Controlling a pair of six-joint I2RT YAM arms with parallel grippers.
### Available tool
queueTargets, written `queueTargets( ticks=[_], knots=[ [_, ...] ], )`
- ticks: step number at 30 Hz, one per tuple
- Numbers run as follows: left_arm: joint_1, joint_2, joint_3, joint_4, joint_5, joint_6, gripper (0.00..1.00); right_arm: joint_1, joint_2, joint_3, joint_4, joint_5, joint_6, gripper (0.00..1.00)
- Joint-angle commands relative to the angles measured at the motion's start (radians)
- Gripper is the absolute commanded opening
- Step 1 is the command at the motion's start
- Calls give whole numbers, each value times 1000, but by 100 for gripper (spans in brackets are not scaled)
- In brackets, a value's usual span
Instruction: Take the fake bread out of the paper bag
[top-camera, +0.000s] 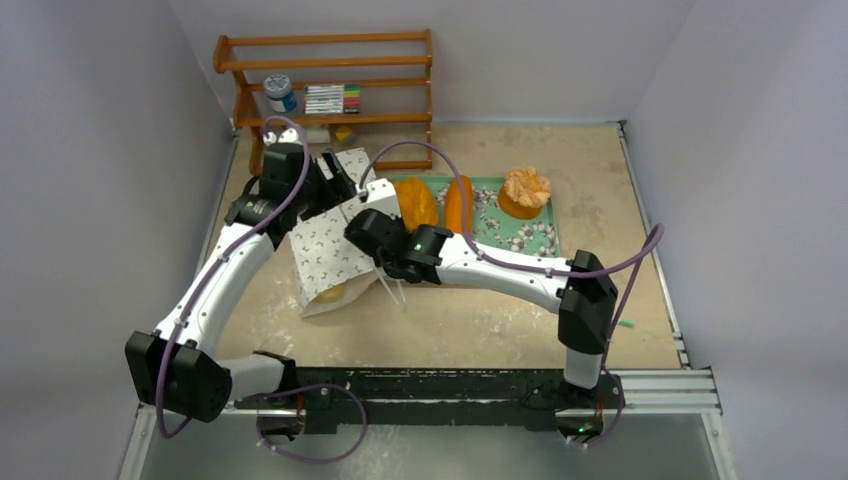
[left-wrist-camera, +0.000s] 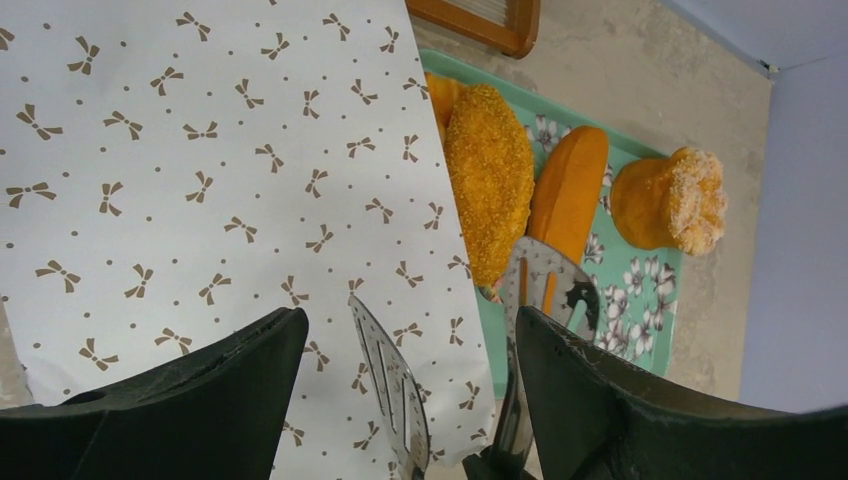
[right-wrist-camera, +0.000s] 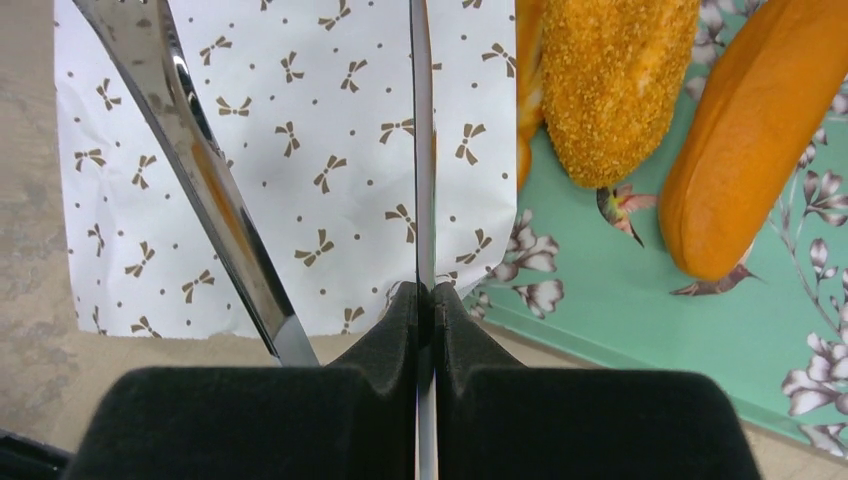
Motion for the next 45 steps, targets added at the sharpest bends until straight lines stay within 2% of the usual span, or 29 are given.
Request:
queueTargets(
  ticks=[1, 4, 8, 16, 22, 31, 34, 37, 39, 42, 44, 45],
  knots=[
    [-6, -31, -20, 1, -16, 43, 76, -7, -4, 84, 17, 85, -42, 0],
    [-6, -37, -32, 1, -17, 43, 72, -7, -4, 101, 13, 95, -48, 0],
    [-7, -41, -41, 6, -11, 46, 58, -7, -16, 97, -16, 114, -35, 0],
    [-6, -37, -39, 8, 2, 56, 0, -61, -99, 8, -4, 142, -8, 0],
    [4, -87, -26, -49, -135, 83, 0, -149, -219, -121, 5, 148, 17, 0],
    [86, -224, -76, -101, -263, 98, 0, -222, -352, -281, 7, 145, 49, 0],
    [98, -226, -85, -67, -230, 79, 0, -223, -353, -286, 74, 106, 21, 0],
    [98, -164, -57, -31, -159, 35, 0, -213, -297, -208, 107, 81, -27, 0],
    [98, -132, -39, 3, -132, 10, 0, -205, -262, -166, 127, 42, -71, 12],
    [98, -87, -3, 45, -97, -17, 0, -203, -235, -144, 166, -16, -125, 40],
    [98, -48, 31, 53, -76, -32, 0, -201, -234, -154, 204, -47, -161, 53],
    [98, -26, 44, 61, -63, -45, 0, -199, -237, -161, 219, -56, -171, 56]
  ],
)
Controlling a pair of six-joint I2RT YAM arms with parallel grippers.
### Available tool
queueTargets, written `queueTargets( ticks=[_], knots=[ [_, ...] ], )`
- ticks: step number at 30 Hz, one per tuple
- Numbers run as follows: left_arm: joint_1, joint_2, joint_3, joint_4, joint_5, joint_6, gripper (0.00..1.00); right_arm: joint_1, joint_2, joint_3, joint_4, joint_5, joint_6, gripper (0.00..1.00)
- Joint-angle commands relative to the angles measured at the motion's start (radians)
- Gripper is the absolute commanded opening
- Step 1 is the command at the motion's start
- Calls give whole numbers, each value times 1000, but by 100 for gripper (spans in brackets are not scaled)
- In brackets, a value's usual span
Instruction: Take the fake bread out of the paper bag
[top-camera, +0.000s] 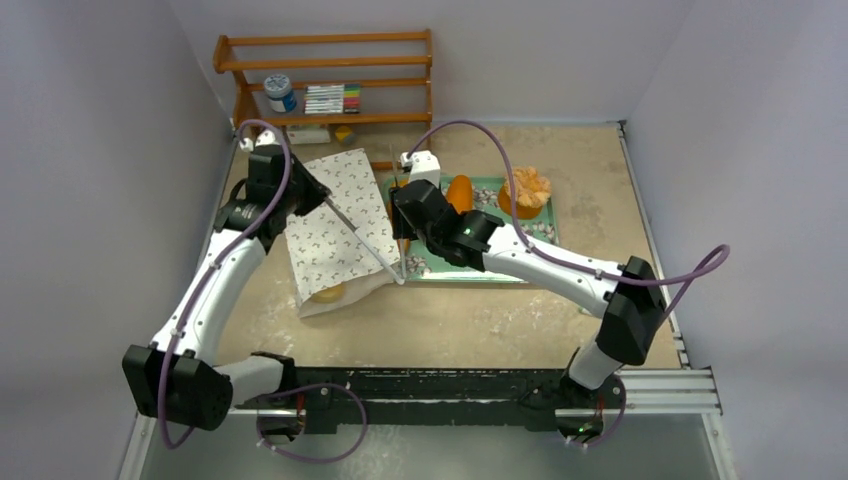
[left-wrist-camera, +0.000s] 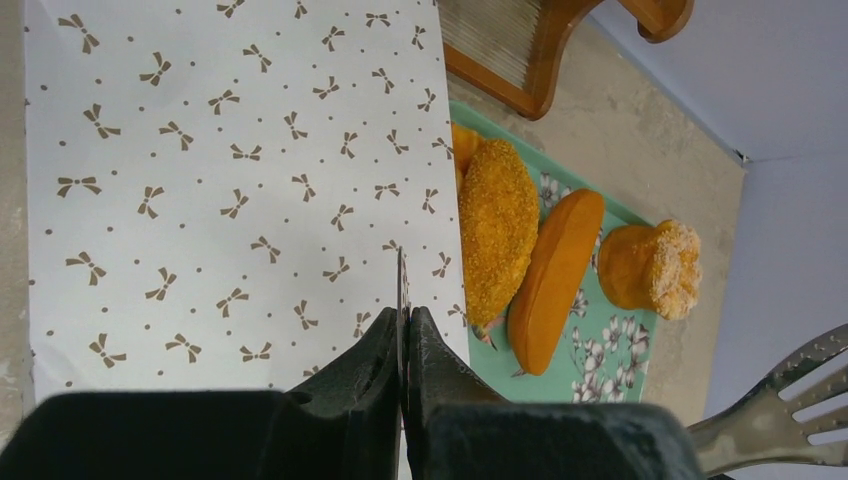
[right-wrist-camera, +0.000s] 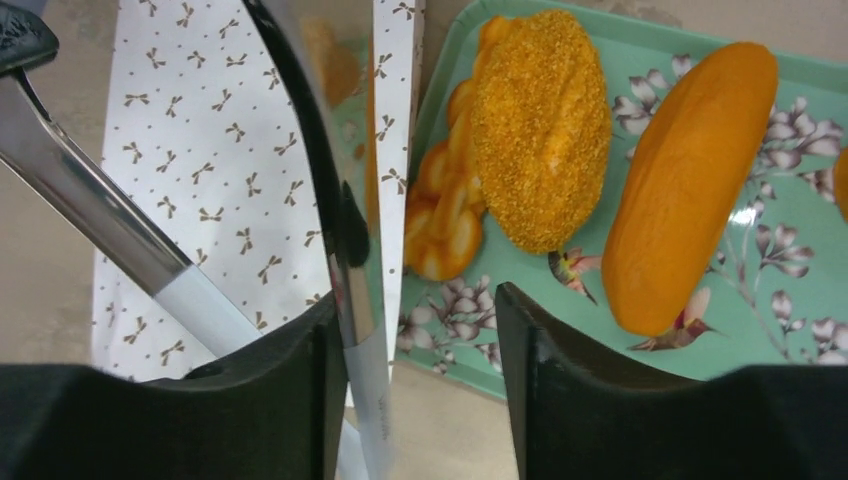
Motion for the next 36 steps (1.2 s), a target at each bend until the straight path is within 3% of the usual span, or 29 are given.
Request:
queueTargets(
  ticks=[1, 2, 3, 7, 8, 9, 15, 21, 36],
  knots=[
    [26, 52, 103, 62, 0, 22, 0, -46, -30, 15, 16, 31, -125, 58],
    [26, 63, 110, 74, 7, 10, 0, -44, -33, 11, 23, 29, -128, 59],
    [24, 71, 116, 83, 11, 2, 0, -42, -39, 4, 27, 32, -130, 67],
    [24, 113, 139, 97, 25, -23, 0, -24, -87, -44, 69, 40, -156, 72],
    [24, 123, 143, 98, 28, -25, 0, -16, -104, -64, 91, 39, -173, 93],
    [24, 134, 148, 99, 30, -28, 0, -4, -118, -83, 120, 40, -194, 99],
    [23, 181, 189, 89, 28, -29, 0, 104, -124, -90, 143, 151, -259, 100],
    [23, 212, 227, 73, 32, -36, 0, 210, -24, -40, 119, 285, -291, 100],
    [23, 233, 262, 40, 63, -37, 0, 257, 248, 135, -164, 589, -77, 100]
  ],
)
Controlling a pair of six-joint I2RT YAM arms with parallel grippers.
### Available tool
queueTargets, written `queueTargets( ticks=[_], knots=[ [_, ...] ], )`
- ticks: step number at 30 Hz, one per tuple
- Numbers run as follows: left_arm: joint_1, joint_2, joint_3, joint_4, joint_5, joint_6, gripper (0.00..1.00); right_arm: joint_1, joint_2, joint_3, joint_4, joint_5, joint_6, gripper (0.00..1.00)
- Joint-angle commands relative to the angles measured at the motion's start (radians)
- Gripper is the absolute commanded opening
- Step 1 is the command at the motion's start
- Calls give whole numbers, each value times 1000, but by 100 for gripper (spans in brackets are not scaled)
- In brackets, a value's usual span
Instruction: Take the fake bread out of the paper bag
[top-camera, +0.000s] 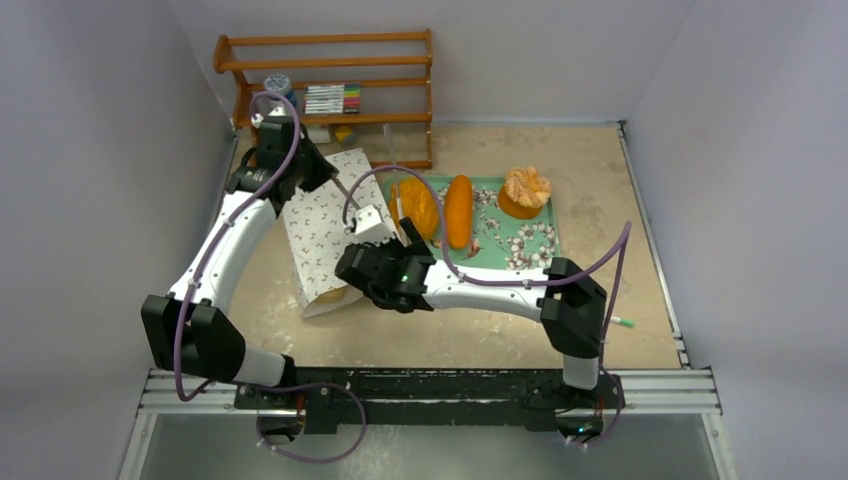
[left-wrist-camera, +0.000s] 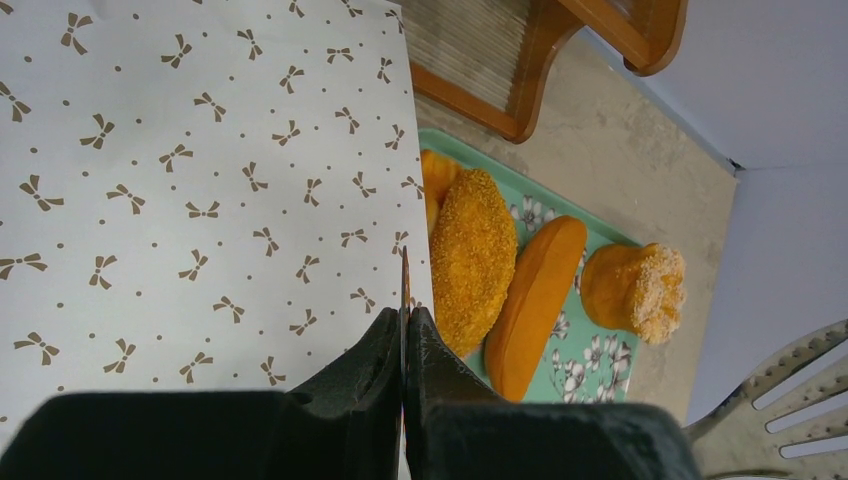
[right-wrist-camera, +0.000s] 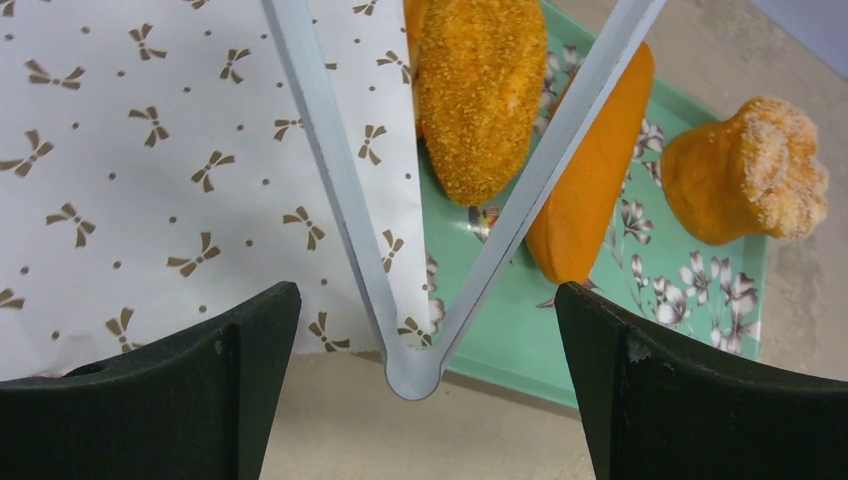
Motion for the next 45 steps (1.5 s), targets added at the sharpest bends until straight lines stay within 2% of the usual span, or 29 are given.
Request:
queueTargets(
  ticks=[1, 5, 10, 15, 26, 29, 34, 39, 41, 42, 45],
  knots=[
    [7, -12, 41, 58, 10, -21, 0, 3, 23, 94, -89, 162, 93, 100],
    [5, -12, 29, 64, 13, -22, 0, 4, 20, 83, -3, 183, 38, 96],
    [5, -11, 19, 70, 17, -26, 0, 4, -19, 21, 207, 161, -118, 88],
    [5, 0, 23, 74, 27, -27, 0, 3, -16, 9, 292, 123, -208, 82],
    [2, 3, 28, 72, 30, -25, 0, -22, -26, -38, 358, 87, -240, 71],
    [2, 5, 28, 72, 33, -24, 0, -24, -40, -53, 380, 79, -254, 65],
    [2, 4, 27, 74, 34, -26, 0, -25, -48, -66, 402, 70, -270, 48],
    [2, 4, 28, 77, 26, -32, 0, -25, -57, -77, 414, 64, -279, 40],
    [2, 4, 29, 79, 23, -35, 0, -25, -62, -82, 416, 63, -284, 40],
    [3, 4, 31, 80, 21, -35, 1, -25, -65, -82, 416, 62, -285, 40],
    [2, 0, 36, 81, 4, -36, 19, -27, -78, -80, 401, 50, -284, 41]
  ],
)
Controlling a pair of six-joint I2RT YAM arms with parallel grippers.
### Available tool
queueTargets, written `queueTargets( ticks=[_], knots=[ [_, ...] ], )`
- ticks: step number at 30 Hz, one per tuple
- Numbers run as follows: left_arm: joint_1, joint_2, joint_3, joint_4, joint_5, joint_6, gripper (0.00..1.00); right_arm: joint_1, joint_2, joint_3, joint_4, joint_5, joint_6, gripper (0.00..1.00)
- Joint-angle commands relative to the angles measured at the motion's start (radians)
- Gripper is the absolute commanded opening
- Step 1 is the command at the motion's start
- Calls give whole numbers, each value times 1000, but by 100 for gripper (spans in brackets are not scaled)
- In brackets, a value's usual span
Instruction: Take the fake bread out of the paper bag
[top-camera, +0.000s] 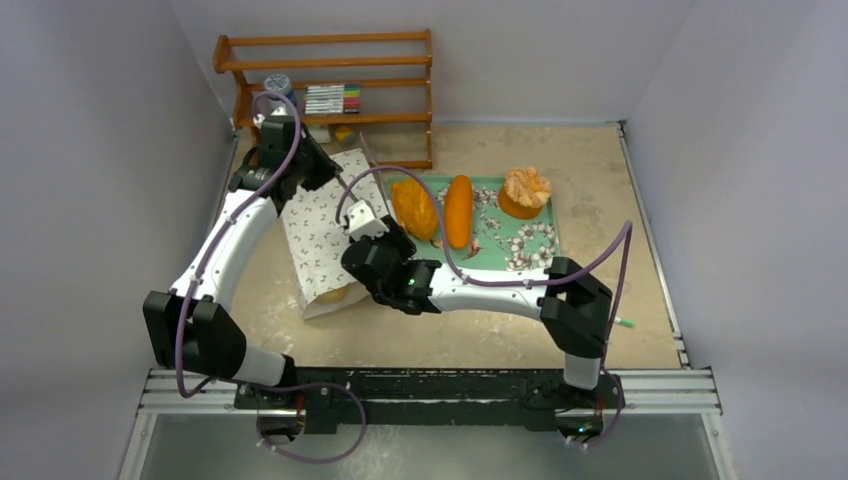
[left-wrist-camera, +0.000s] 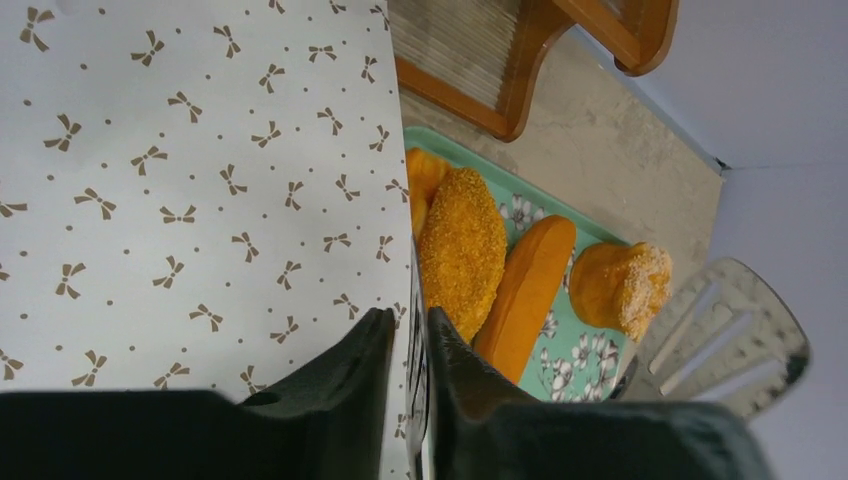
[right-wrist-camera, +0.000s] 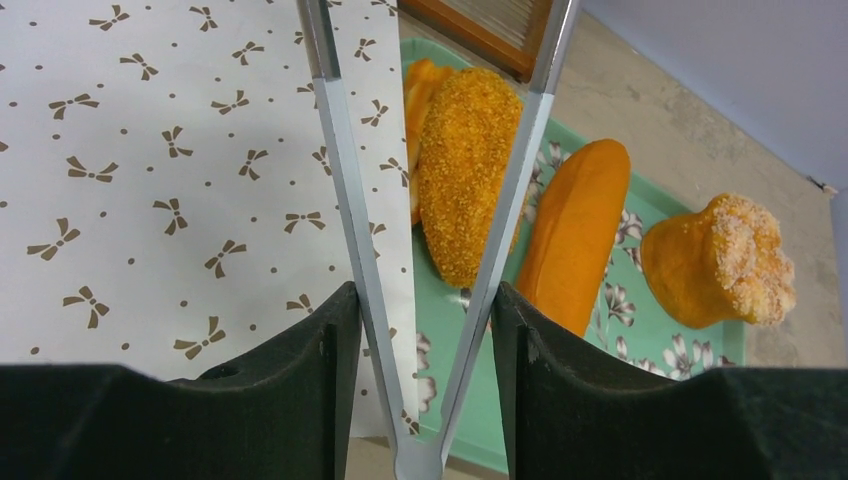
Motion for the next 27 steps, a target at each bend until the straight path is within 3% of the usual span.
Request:
queueTargets(
  ticks=[1, 5, 8, 18, 27],
  knots=[
    [3, -16, 42, 70, -35, -28, 24, -6, -83, 5, 20, 1, 11, 41],
    [5, -21, 83, 48, -100, -8, 41, -13, -125, 20, -58, -44, 61, 40],
    [8, -30, 108, 39, -159, 8, 47, -21, -165, 21, -115, -101, 102, 40],
    [24, -38, 133, 36, -248, 32, 48, -24, -258, 1, -253, -172, 212, 37],
    [53, -86, 23, 57, -335, 86, 48, 48, -523, -109, -327, -305, 219, 35]
  ],
)
